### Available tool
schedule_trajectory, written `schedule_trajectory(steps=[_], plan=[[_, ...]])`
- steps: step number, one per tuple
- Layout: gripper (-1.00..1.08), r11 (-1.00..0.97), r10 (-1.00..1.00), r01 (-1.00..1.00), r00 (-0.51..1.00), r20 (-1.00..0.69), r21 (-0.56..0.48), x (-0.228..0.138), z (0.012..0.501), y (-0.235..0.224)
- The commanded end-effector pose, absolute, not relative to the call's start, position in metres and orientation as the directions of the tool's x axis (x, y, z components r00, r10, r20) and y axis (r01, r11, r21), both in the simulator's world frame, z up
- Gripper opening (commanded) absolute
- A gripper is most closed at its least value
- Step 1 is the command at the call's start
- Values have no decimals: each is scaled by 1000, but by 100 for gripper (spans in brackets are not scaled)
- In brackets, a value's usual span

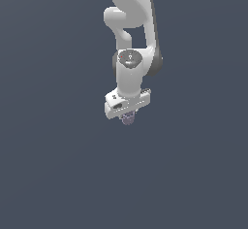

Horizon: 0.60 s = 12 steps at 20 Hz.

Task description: Pick up the object and move it to a goal position.

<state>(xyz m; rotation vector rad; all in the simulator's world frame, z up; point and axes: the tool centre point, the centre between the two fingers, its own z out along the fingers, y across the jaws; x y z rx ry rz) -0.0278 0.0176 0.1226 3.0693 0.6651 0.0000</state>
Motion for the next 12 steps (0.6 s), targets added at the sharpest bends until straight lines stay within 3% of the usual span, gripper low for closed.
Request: schedule_trajectory(steps=[1, 12], plan=[[-100, -910, 414, 414, 910, 0, 1, -34, 139, 40], [-100, -910, 414, 414, 910, 0, 1, -45, 176, 92]])
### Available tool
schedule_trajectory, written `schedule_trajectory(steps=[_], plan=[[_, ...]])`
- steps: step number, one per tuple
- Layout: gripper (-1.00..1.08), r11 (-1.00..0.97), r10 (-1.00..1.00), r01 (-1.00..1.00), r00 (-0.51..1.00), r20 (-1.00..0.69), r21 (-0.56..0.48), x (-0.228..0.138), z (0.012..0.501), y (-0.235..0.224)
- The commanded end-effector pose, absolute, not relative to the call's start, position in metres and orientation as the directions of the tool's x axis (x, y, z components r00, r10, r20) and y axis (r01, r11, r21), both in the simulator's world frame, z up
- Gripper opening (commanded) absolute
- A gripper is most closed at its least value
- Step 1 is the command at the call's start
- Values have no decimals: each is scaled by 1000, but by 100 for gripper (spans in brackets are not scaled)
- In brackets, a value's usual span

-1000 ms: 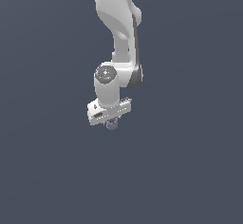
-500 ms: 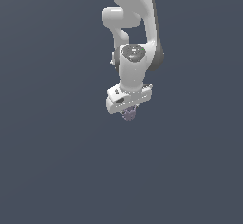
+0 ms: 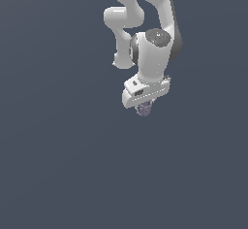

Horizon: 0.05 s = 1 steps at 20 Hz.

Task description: Pick up the object and move it to a goal position.

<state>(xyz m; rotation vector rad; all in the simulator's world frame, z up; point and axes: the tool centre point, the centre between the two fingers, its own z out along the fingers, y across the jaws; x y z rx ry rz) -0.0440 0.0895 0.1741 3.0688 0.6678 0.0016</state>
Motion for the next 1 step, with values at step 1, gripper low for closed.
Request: schedule_trajectory(steps=[1], plan=[[-100, -910, 414, 414, 910, 0, 1, -45, 176, 92]])
